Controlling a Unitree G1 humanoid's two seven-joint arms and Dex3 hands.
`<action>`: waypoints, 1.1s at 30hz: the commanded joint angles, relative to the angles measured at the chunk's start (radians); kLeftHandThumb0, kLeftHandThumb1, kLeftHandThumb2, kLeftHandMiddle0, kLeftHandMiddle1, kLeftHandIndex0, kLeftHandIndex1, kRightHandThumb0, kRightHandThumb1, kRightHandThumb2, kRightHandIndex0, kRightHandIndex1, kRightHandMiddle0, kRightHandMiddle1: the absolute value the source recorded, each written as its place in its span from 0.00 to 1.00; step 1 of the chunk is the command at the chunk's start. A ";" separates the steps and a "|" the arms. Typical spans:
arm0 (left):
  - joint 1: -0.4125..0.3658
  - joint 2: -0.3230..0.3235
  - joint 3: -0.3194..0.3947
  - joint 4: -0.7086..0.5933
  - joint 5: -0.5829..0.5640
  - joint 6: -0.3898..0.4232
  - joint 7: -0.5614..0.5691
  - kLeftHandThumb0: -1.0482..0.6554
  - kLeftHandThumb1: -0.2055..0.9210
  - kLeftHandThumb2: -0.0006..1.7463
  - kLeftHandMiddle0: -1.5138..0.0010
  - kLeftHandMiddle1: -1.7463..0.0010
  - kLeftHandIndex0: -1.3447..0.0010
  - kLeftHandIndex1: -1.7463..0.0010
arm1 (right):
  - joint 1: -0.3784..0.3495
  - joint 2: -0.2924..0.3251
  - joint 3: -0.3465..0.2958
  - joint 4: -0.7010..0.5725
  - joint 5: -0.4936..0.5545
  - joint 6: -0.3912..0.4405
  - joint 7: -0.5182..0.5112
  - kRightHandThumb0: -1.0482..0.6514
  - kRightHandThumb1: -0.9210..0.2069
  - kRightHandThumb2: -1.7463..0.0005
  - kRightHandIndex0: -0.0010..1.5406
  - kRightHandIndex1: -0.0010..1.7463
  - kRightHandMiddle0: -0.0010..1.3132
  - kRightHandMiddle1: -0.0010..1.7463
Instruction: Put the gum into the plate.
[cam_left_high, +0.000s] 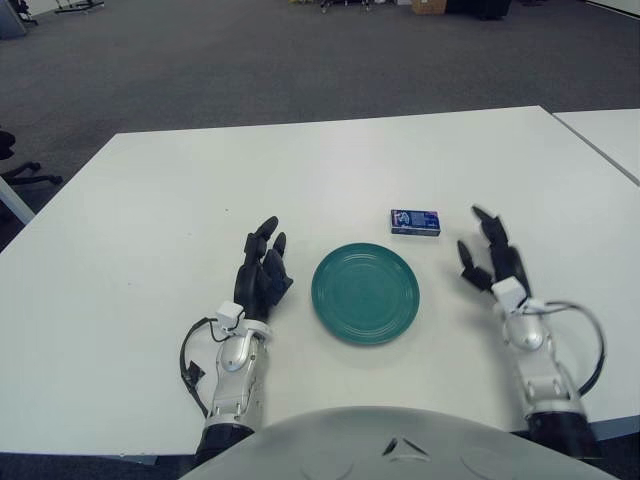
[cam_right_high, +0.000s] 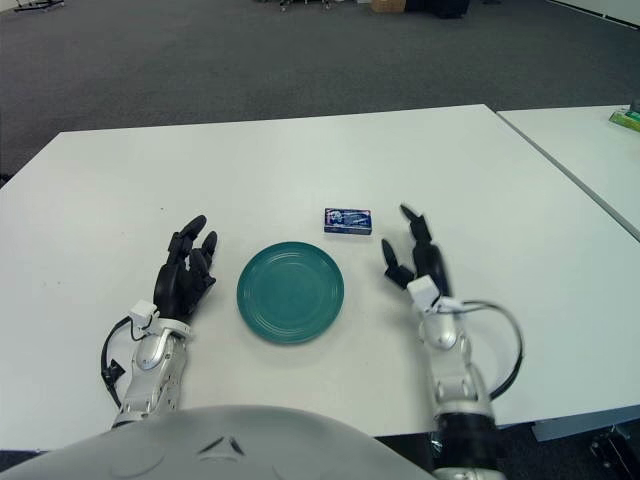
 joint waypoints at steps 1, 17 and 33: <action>0.004 -0.010 0.002 0.090 0.007 -0.007 -0.012 0.18 1.00 0.50 0.77 0.99 1.00 0.56 | -0.084 -0.062 0.037 -0.052 -0.174 -0.028 -0.083 0.17 0.00 0.61 0.15 0.01 0.00 0.27; -0.038 -0.016 0.010 0.183 0.002 -0.096 -0.040 0.18 1.00 0.48 0.78 1.00 1.00 0.60 | -0.314 -0.156 0.256 0.030 -0.544 0.148 -0.023 0.15 0.00 0.65 0.14 0.00 0.00 0.26; -0.047 -0.036 0.015 0.210 -0.014 -0.124 -0.068 0.18 1.00 0.48 0.78 1.00 1.00 0.57 | -0.417 -0.140 0.395 0.181 -0.504 0.150 0.124 0.15 0.00 0.68 0.09 0.01 0.00 0.19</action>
